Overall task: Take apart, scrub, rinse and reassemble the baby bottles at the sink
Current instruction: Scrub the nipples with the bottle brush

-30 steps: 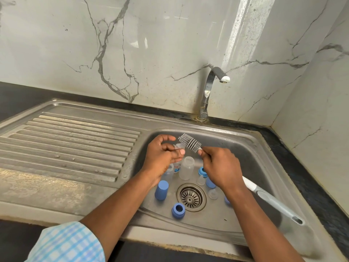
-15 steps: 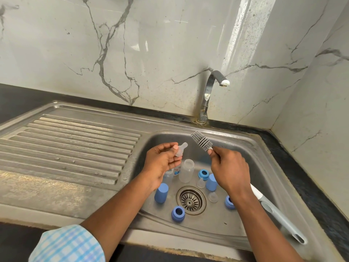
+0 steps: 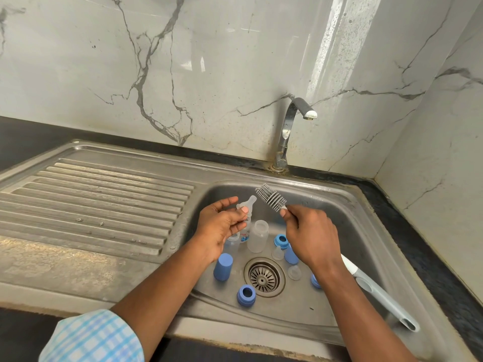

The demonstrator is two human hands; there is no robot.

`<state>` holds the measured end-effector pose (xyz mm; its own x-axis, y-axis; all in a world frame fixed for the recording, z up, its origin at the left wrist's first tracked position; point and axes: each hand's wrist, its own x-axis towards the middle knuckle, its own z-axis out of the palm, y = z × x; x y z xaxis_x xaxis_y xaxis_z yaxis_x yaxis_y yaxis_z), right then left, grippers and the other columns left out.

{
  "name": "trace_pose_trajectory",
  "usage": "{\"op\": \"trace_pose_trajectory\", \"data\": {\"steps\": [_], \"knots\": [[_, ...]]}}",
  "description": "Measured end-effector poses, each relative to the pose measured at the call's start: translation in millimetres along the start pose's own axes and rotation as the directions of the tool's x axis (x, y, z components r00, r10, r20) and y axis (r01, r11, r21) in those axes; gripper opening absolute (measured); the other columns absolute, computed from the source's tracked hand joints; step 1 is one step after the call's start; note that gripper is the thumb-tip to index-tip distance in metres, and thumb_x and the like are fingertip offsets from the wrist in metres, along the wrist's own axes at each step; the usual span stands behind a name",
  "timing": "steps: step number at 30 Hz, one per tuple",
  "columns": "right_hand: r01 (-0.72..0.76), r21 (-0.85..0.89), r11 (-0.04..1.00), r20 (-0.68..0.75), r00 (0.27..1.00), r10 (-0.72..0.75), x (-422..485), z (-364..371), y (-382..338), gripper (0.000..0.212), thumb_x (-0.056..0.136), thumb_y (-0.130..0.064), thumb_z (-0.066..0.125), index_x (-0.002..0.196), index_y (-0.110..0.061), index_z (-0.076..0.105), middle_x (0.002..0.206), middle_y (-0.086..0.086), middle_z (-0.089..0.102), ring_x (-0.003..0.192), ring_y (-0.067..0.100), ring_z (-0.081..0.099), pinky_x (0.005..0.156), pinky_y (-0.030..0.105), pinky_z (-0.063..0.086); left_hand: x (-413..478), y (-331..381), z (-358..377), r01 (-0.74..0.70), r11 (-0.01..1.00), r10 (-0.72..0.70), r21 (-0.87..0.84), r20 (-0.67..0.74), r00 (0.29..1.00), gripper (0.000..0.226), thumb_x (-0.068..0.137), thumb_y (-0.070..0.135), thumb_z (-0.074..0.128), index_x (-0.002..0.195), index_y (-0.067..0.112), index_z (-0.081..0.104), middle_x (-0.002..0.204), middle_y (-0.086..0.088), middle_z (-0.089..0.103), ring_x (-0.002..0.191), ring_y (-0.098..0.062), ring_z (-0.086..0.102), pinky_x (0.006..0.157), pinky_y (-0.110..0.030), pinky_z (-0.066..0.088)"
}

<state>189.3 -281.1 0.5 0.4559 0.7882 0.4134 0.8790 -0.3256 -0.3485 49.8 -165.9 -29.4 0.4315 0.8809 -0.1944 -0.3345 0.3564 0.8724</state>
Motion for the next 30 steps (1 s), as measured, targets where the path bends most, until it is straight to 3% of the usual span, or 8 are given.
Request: {"op": "trace_pose_trajectory", "data": {"steps": [6, 13, 21, 30], "knots": [[0.100, 0.040, 0.994, 0.072, 0.992, -0.103, -1.0, 4.4, -3.0, 0.031, 0.100, -0.036, 0.050, 0.071, -0.026, 0.050, 0.055, -0.008, 0.046, 0.053, 0.013, 0.044, 0.054, 0.029, 0.033, 2.4, -2.1, -1.2, 0.028, 0.999, -0.027, -0.034, 0.032, 0.999, 0.032, 0.085, -0.003, 0.069, 0.116, 0.004, 0.066, 0.099, -0.011, 0.075, 0.081, -0.014, 0.074, 0.070, -0.022, 0.060], [0.181, 0.036, 0.983, 0.136, 0.973, -0.184, -3.7, 8.2, -8.2, 0.027, 0.100, -0.042, 0.049, 0.096, -0.025, 0.070, 0.062, -0.008, 0.058, 0.059, 0.016, 0.057, 0.061, 0.034, 0.052, 1.4, -1.8, -0.2, -0.003, 1.000, 0.004, -0.024, 0.017, 1.000, 0.023, 0.084, -0.007, 0.068, 0.100, 0.008, 0.071, 0.095, -0.011, 0.076, 0.088, -0.020, 0.073, 0.069, -0.023, 0.060], [0.148, 0.021, 0.989, 0.154, 0.977, -0.149, -6.2, 4.5, -9.6, 0.027, 0.100, -0.041, 0.049, 0.095, -0.025, 0.071, 0.065, -0.008, 0.059, 0.061, 0.015, 0.057, 0.058, 0.029, 0.046, 0.4, -2.8, -1.4, -0.043, 0.997, 0.039, 0.066, 0.050, 0.998, 0.033, 0.084, -0.013, 0.063, 0.101, 0.015, 0.070, 0.098, -0.008, 0.076, 0.095, -0.019, 0.072, 0.075, -0.026, 0.058], [0.066, -0.106, 0.992, -0.028, 0.997, -0.069, -13.1, -4.9, -15.8, 0.029, 0.101, -0.042, 0.047, 0.094, -0.023, 0.068, 0.074, -0.004, 0.066, 0.067, 0.022, 0.061, 0.062, 0.036, 0.051, -12.1, 1.1, 2.4, -0.082, 0.996, 0.080, 0.016, 0.092, 0.992, 0.033, 0.080, -0.010, 0.071, 0.107, 0.008, 0.069, 0.089, -0.005, 0.077, 0.083, -0.014, 0.074, 0.067, -0.023, 0.057]]}}
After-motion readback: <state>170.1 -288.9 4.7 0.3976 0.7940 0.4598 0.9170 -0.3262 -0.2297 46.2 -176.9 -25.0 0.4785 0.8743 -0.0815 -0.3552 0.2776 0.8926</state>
